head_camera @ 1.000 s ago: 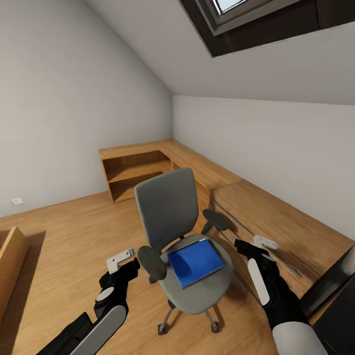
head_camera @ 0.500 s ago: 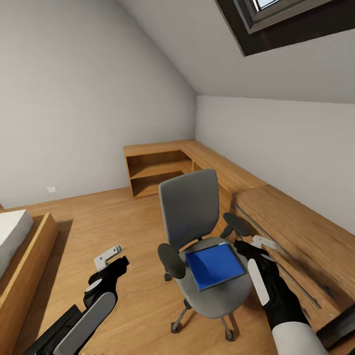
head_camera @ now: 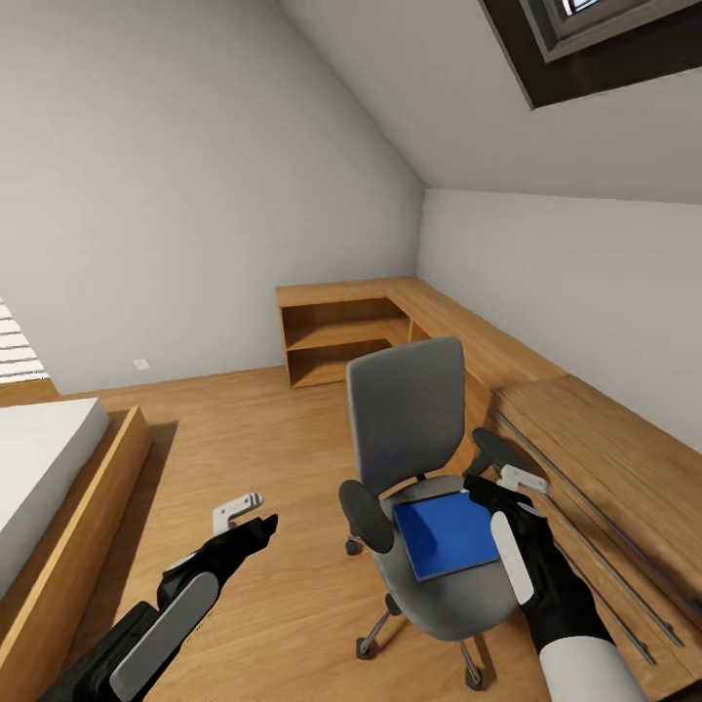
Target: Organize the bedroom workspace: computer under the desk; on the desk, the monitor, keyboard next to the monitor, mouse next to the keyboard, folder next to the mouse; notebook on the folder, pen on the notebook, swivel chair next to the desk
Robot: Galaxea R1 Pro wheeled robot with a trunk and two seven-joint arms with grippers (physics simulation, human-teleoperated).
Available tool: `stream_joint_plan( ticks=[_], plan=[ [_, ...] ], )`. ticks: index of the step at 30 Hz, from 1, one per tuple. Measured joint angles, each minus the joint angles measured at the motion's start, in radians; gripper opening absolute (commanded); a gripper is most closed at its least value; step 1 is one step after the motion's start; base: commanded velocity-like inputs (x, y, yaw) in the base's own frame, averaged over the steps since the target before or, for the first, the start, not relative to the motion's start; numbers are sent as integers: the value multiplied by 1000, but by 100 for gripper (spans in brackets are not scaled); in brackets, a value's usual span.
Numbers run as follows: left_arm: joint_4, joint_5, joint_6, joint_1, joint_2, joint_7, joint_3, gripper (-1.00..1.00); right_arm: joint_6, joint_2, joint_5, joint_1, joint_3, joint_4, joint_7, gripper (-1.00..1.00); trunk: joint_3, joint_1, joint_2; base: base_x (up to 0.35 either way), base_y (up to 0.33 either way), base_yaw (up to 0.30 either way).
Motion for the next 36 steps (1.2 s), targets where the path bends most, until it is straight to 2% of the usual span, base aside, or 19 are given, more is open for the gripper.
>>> stream_joint_plan(
  ticks=[2,6,16,36],
  plan=[
    [-13,-6,18,0,1,-43,8,100,0,-1,0,0,0,2,2,100,0,0,0,0,0,9],
    [-25,-9,26,0,1,-57,10,100,2,-2,-2,0,0,3,3,100,0,0,0,0,0,4],
    [-62,-7,29,0,0,-60,5,100,5,0,-4,0,0,3,3,100,0,0,0,10,0,0],
    [-64,-8,26,0,0,-59,5,100,3,-3,-2,0,0,5,6,100,0,0,0,131,0,0]
  ],
)
